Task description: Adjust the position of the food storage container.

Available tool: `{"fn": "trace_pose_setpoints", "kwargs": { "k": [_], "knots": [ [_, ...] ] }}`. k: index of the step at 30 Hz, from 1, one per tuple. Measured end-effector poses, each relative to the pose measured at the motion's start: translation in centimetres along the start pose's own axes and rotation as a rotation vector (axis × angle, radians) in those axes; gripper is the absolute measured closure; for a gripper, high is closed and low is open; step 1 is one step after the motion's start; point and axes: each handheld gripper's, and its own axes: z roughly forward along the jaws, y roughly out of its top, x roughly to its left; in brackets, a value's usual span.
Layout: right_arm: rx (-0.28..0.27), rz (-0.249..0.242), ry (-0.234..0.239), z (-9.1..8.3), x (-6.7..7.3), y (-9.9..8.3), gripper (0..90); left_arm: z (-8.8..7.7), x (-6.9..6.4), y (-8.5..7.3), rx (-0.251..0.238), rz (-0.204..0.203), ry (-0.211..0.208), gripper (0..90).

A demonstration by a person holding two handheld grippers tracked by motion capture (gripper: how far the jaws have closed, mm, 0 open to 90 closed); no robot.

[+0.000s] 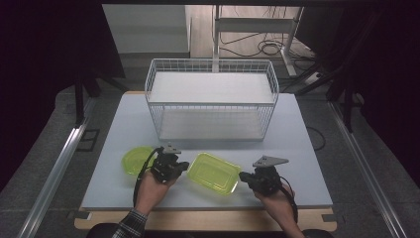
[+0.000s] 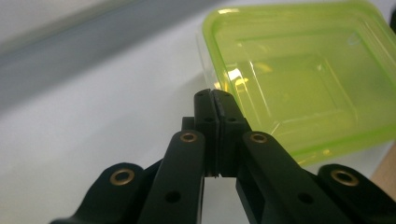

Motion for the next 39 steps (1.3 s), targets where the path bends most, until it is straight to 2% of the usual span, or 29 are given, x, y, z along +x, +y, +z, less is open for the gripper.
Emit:
{"fn": "trace_pose_setpoints", "kwargs": {
  "k": [3,5,17,20,24,28,31,32,33,34,35,39],
  "knots": [
    [-0.002,-0.001,-0.008,0.2,-0.3,0.4,86.8,0.1,-0.2,-0.6,0.003,-0.006,-0.01,89.7],
    [-0.005,0.001,-0.019,0.5,-0.8,0.8,86.8,-0.2,-0.4,-1.2,-0.005,-0.011,-0.034,89.2],
    [-0.007,0.003,-0.044,1.9,-1.9,2.0,86.8,-1.0,-1.9,-2.8,-0.023,0.002,-0.051,88.9],
    [-0.007,0.007,-0.053,2.3,-2.2,2.4,86.8,-1.2,-2.7,-3.3,-0.027,0.01,-0.072,88.9],
    [-0.004,-0.01,-0.058,2.7,-2.4,2.5,86.7,-1.3,-2.9,-3.6,-0.032,0.014,-0.094,87.9],
    [-0.006,-0.017,-0.061,2.4,-2.5,2.2,84.8,-1.4,-2.4,-4.2,-0.033,0.033,-0.068,86.1],
    [-0.011,-0.024,-0.058,1.9,-2.4,2.0,82.8,-1.6,-2.2,-4.6,-0.05,0.049,-0.055,78.5],
    [-0.019,-0.032,-0.06,1.3,-2.1,1.9,79.9,-1.9,-2.1,-5.0,-0.071,0.064,-0.024,74.4],
    [-0.019,-0.032,-0.06,1.3,-2.1,1.9,79.9,-1.9,-2.1,-5.0,-0.071,0.064,-0.024,70.8],
    [-0.02,-0.051,-0.06,0.7,-1.8,1.6,75.6,-2.3,-2.1,-5.2,-0.087,0.076,0.003,66.5],
    [-0.02,-0.055,-0.057,0.5,-1.7,1.5,73.5,-2.5,-2.1,-5.3,-0.096,0.08,0.011,62.3],
    [-0.023,-0.073,-0.051,-0.2,-1.5,1.0,61.7,-3.0,-1.9,-5.8,-0.132,0.074,0.024,45.7]
  ]
}}
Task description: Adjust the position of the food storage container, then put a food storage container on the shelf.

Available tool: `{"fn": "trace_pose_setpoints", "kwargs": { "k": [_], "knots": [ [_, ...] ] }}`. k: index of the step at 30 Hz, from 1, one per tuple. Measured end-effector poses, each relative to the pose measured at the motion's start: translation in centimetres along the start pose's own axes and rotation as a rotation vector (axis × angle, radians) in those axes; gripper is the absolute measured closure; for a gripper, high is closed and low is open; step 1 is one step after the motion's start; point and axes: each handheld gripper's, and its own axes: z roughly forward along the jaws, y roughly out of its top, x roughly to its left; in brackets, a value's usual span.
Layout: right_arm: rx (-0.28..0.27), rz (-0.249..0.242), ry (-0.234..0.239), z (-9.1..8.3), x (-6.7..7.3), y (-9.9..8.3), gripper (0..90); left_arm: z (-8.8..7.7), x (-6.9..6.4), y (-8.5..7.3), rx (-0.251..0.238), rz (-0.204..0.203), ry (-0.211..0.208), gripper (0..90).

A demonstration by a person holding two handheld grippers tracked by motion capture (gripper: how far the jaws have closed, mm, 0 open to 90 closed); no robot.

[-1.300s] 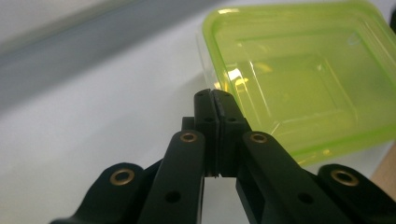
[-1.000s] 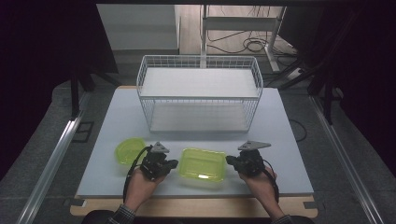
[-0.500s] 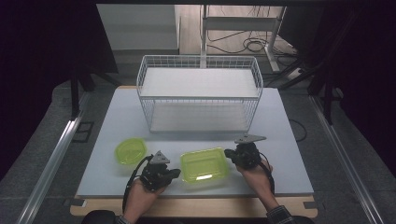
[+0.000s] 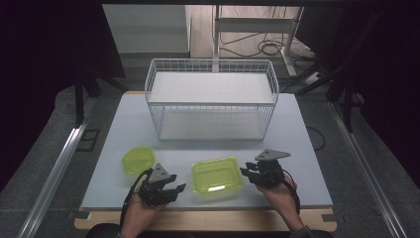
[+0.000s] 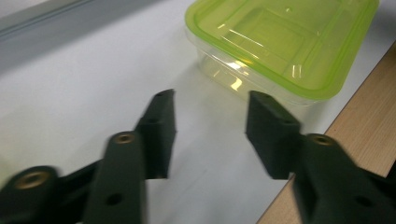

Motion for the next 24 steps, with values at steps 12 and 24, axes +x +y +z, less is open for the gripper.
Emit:
{"fn": "trace_pose_setpoints", "kwargs": {
  "k": [12,24],
  "knots": [
    [-0.005,0.013,0.054,-0.9,0.2,-1.7,23.2,-0.3,-0.7,-1.4,-0.013,0.039,0.025,6.2],
    [0.02,0.074,0.107,-0.4,-0.5,-2.0,9.0,0.1,-0.6,-1.9,-0.027,0.095,0.035,4.9]
  ]
}}
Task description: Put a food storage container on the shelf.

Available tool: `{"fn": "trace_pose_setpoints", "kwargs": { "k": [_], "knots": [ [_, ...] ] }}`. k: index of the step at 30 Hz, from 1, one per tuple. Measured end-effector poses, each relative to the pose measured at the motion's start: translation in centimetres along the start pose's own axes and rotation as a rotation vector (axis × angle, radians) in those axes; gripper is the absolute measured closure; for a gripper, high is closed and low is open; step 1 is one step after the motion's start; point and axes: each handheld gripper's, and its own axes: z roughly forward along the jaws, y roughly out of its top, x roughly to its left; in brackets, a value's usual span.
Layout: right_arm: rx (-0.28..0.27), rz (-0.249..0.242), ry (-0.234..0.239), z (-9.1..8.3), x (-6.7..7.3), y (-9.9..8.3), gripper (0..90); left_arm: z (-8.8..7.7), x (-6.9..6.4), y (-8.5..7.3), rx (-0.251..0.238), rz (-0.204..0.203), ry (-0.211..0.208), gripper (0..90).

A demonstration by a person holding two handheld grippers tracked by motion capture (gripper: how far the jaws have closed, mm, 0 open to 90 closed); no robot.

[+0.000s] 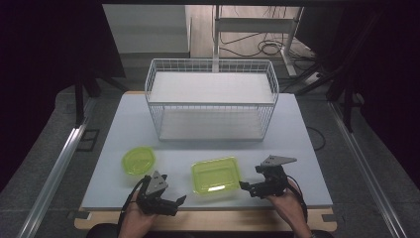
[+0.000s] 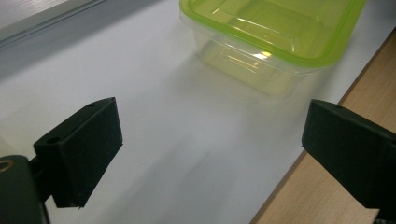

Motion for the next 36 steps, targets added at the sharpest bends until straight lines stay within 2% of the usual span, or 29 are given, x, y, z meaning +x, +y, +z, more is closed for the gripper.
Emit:
{"fn": "trace_pose_setpoints", "kwargs": {
  "k": [6,10,15,19,24,25,29,31,32,33,34,35,36],
  "knots": [
    [0.022,0.044,0.002,0.2,0.1,0.4,5.1,0.4,-0.2,-0.1,0.03,0.043,0.028,4.8],
    [0.03,0.076,0.003,0.1,-0.2,0.9,14.8,0.5,-0.3,-0.1,0.038,0.057,0.034,4.6],
    [0.031,0.149,0.094,0.4,-1.2,1.7,30.5,0.6,-0.2,-0.1,0.037,0.053,0.039,4.5],
    [0.062,0.221,0.158,1.4,-1.9,2.2,41.9,0.5,-0.1,-0.1,0.034,0.052,0.043,4.6],
    [0.092,0.262,0.197,2.4,-2.4,2.5,48.6,0.5,0.0,-0.1,0.037,0.056,0.043,4.5],
    [0.096,0.293,0.227,2.8,-2.7,2.6,53.5,0.5,0.0,-0.1,0.038,0.058,0.044,4.6],
    [0.111,0.344,0.284,3.5,-3.2,2.8,62.9,0.5,-0.1,-0.1,0.04,0.061,0.043,4.6],
    [0.125,0.359,0.286,3.8,-3.3,2.9,68.6,0.5,-0.1,-0.1,0.041,0.062,0.043,4.6],
    [0.125,0.359,0.286,3.8,-3.3,2.9,68.6,0.5,-0.1,-0.1,0.041,0.062,0.043,4.6],
    [0.129,0.398,0.305,4.0,-3.5,2.9,72.4,0.5,-0.1,-0.1,0.042,0.063,0.043,4.6],
    [0.129,0.398,0.305,4.0,-3.5,2.9,72.4,0.5,-0.1,-0.1,0.042,0.063,0.043,4.6],
    [0.135,0.442,0.339,4.2,-3.7,2.9,76.1,0.5,-0.1,-0.1,0.041,0.065,0.043,4.6],
    [0.135,0.442,0.339,4.2,-3.7,2.9,76.1,0.5,-0.1,-0.1,0.041,0.065,0.043,4.6]
  ]
}}
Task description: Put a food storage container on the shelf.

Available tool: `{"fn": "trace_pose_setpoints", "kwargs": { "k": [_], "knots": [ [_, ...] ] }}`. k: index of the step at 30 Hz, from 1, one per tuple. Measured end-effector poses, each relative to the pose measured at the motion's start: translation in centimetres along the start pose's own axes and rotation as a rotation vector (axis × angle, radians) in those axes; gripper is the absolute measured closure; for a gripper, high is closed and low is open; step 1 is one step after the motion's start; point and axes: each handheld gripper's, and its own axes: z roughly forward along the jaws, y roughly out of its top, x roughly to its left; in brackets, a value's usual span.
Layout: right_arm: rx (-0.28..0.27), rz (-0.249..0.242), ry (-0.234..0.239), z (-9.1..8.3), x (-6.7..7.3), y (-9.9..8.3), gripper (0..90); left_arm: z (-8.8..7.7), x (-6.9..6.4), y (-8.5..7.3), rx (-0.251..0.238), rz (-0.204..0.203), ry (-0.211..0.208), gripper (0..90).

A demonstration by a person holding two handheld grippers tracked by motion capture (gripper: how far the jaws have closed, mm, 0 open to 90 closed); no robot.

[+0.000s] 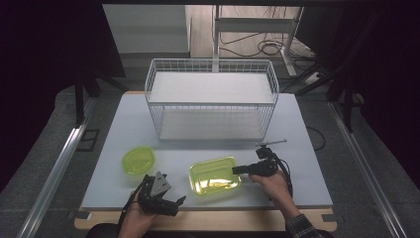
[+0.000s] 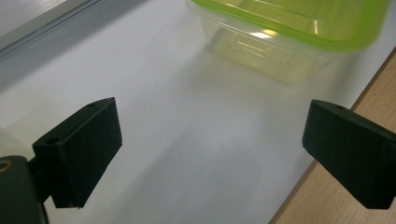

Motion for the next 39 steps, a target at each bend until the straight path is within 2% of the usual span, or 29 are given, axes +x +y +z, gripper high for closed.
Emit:
{"fn": "trace_pose_setpoints", "kwargs": {
  "k": [2,6,10,14,17,30,39],
  "knots": [
    [0.009,0.007,0.019,0.1,0.3,0.2,79.0,0.0,0.0,0.0,0.0,0.0,0.001,4.6],
    [0.009,-0.012,0.006,0.0,0.8,0.4,79.7,-0.1,0.1,0.0,-0.005,-0.005,0.002,4.6],
    [-0.013,-0.011,-0.003,-0.4,0.8,0.4,79.8,-0.2,0.2,0.0,-0.006,-0.008,0.005,4.6],
    [-0.061,0.011,0.013,-1.7,0.4,0.6,79.7,-0.1,0.3,-0.1,-0.009,-0.022,0.004,4.6],
    [-0.086,0.011,0.025,-2.5,0.6,0.9,79.7,-0.1,0.3,-0.1,-0.006,-0.023,0.004,4.5],
    [-0.168,-0.018,0.059,-4.8,2.3,2.7,79.7,0.0,0.3,-0.1,0.007,-0.02,0.001,4.3],
    [-0.208,-0.033,0.054,-5.9,3.5,4.1,79.7,0.1,0.2,-0.1,0.01,-0.017,-0.001,4.2]
  ]
}}
